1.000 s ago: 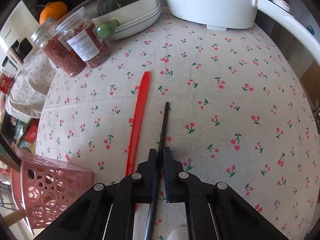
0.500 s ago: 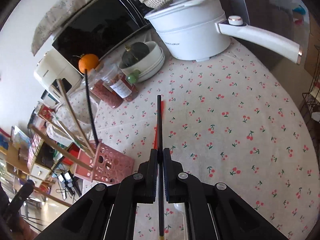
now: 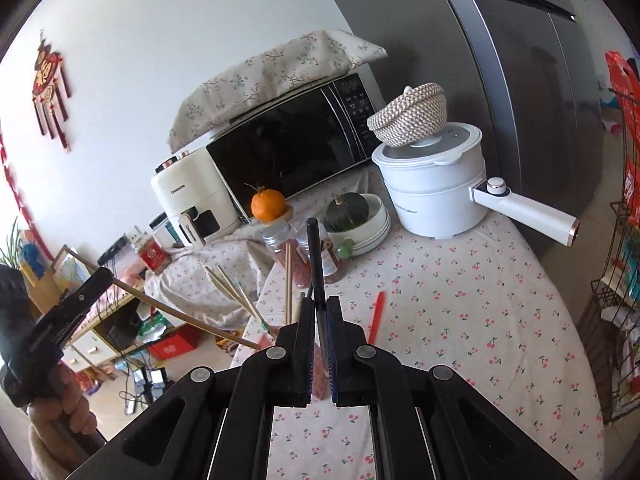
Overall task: Organize utensils
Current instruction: 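Lower the wooden chopstick into the basket with the left gripper while the right gripper carries the black chopstick, then lower the black chopstick into the pink basket and open the right gripper, then move the right gripper to the red plastic spoon and grasp its handle, then hold the red spoon with the right gripper while the left gripper grasps the white plastic spoon, then carry both spoons to the pink basket and open both grippers to drop them in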
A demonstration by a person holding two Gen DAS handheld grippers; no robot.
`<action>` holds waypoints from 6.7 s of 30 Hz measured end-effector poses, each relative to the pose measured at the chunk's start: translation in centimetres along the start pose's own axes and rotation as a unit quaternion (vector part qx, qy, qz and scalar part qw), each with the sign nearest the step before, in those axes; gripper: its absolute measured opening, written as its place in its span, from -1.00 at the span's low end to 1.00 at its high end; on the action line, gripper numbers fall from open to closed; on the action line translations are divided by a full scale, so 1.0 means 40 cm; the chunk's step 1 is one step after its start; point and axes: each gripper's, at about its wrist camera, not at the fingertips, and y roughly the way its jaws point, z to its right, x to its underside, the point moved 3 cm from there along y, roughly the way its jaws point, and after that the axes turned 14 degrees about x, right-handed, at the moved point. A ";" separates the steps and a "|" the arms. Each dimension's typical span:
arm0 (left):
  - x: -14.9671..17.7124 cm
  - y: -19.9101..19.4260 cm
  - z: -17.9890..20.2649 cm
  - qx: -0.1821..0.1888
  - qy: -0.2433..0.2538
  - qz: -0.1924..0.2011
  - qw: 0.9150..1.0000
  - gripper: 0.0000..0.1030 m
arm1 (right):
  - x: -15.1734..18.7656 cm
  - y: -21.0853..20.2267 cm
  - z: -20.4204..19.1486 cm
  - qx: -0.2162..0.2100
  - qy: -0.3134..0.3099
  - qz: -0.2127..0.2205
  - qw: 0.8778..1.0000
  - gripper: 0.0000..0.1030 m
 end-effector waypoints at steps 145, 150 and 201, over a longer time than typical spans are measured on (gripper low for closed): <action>0.384 0.255 0.054 -0.012 -0.014 -0.319 0.948 0.99 | 0.078 0.231 0.184 0.070 -0.007 -0.189 0.979 -0.81; 0.434 0.335 0.115 0.005 0.017 -0.367 0.930 0.99 | 0.108 0.174 0.231 0.096 0.012 -0.201 0.975 -0.81; 0.207 0.282 0.280 0.138 0.072 -0.177 0.972 -0.31 | 0.068 0.108 0.289 0.126 0.024 -0.126 0.984 -0.81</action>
